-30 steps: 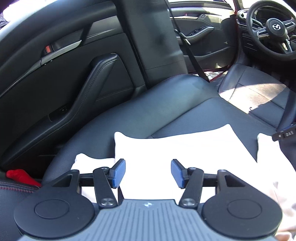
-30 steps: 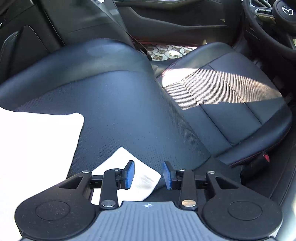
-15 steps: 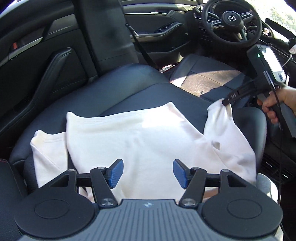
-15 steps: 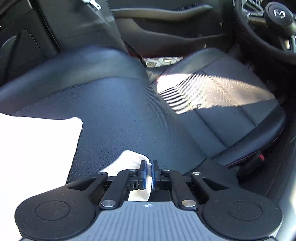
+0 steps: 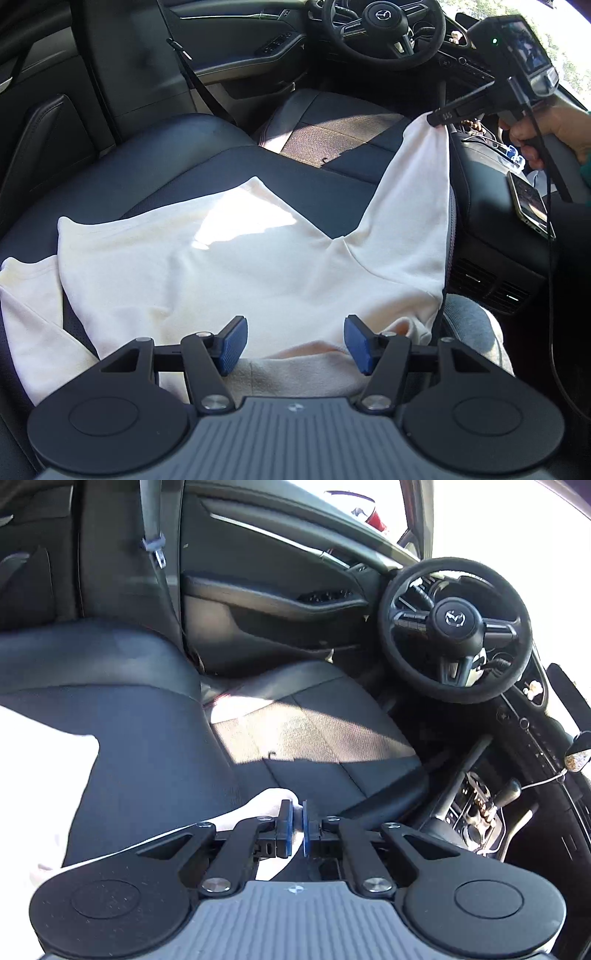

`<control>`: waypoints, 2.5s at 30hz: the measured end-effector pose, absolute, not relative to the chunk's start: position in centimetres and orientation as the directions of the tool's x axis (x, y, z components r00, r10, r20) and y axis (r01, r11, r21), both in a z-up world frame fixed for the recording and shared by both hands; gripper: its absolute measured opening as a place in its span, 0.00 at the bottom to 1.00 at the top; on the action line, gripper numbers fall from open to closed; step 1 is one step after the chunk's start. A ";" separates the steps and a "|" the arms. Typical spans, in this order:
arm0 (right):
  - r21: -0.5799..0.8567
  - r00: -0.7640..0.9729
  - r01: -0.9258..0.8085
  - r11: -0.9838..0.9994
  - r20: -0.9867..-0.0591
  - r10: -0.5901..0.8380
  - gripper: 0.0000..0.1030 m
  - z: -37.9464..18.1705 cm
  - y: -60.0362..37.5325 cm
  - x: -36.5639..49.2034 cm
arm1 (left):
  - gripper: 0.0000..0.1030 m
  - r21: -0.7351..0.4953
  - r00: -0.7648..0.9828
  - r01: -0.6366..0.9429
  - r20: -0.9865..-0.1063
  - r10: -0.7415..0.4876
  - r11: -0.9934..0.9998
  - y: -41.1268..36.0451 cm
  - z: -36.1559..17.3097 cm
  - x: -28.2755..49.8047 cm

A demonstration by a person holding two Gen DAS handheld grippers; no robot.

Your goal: Fold clothes

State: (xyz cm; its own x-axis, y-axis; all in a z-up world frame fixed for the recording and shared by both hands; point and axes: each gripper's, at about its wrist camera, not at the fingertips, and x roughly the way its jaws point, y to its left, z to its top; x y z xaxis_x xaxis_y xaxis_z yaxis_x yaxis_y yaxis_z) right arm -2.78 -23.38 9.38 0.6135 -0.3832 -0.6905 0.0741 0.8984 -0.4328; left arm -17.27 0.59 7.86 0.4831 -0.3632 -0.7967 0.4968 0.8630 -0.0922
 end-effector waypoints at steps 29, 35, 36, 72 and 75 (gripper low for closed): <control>-0.194 0.575 -0.134 0.972 -0.814 -0.083 0.21 5.4 -19.1 -5.0 | 0.64 -0.020 0.686 0.252 -0.701 -0.193 0.968 7.2 14.6 -17.3; -0.013 0.603 -0.280 0.960 -0.780 0.165 0.21 7.8 -15.4 -5.1 | 0.65 -0.028 0.713 0.043 -0.699 -0.051 0.999 11.3 16.3 -15.3; 0.026 0.600 -0.317 0.948 -0.769 0.221 0.21 8.2 -14.4 -5.2 | 0.66 -0.037 0.714 0.012 -0.699 -0.035 0.999 12.0 16.7 -15.0; 0.180 0.452 -0.145 0.973 -0.862 0.227 0.36 -2.0 -15.4 8.7 | 0.63 0.128 0.574 -0.121 -0.800 0.174 0.984 8.6 7.9 -2.1; 0.173 0.445 -0.163 0.971 -0.866 0.229 0.35 -2.3 -14.8 9.1 | 0.63 0.173 0.564 -0.144 -0.794 0.225 0.974 8.5 7.2 -1.7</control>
